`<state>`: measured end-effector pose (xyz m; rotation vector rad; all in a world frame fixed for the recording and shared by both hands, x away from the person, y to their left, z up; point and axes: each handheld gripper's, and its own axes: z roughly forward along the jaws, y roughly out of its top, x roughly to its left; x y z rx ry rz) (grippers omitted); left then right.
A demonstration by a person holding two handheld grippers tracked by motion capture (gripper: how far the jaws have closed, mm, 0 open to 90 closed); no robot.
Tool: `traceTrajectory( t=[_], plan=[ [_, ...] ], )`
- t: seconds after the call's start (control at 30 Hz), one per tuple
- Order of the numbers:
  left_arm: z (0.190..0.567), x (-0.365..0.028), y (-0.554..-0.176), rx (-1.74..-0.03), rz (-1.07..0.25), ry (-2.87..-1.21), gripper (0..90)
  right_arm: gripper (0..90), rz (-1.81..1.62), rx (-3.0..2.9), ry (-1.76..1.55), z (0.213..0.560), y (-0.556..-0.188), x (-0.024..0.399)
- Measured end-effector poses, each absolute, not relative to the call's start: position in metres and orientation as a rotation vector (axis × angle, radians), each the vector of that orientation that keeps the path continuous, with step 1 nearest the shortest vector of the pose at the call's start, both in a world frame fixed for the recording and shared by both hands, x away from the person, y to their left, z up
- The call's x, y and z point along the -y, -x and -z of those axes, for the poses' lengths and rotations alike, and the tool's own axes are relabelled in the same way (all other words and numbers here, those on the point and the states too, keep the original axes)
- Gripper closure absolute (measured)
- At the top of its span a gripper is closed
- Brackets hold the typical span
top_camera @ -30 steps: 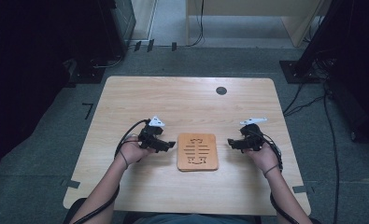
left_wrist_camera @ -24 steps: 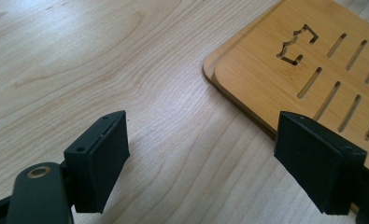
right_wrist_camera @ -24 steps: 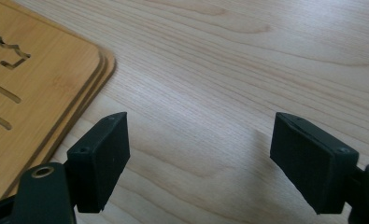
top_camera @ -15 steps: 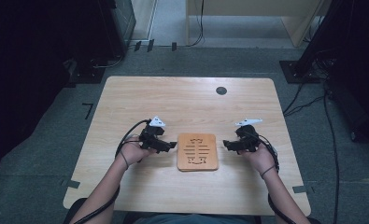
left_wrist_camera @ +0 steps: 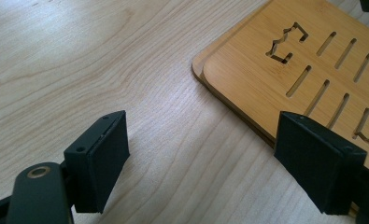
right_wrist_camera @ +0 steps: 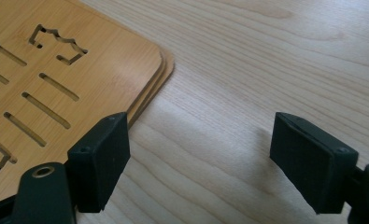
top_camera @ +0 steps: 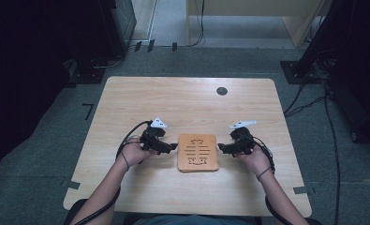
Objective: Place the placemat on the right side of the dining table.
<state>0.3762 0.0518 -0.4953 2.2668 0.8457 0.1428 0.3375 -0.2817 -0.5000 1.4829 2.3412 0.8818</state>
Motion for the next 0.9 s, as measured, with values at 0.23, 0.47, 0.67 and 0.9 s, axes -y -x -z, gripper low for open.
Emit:
traceTrajectory(
  t=[0.23,0.47,0.67,0.9],
  plan=[
    [0.496,-0.052,-0.376,-0.841,-0.15,-2.267,17.1,20.2,-0.883,-2.364,-1.457,0.501,-0.336,0.275],
    [0.495,-0.052,-0.376,-0.838,-0.151,-2.268,17.1,20.1,-0.876,-2.371,-1.449,0.502,-0.336,0.273],
    [0.496,-0.052,-0.375,-0.837,-0.15,-2.268,17.1,20.1,-0.875,-2.379,-1.445,0.502,-0.335,0.27],
    [0.496,-0.052,-0.375,-0.834,-0.15,-2.27,17.1,20.2,-0.868,-2.383,-1.432,0.502,-0.335,0.27]
  ],
)
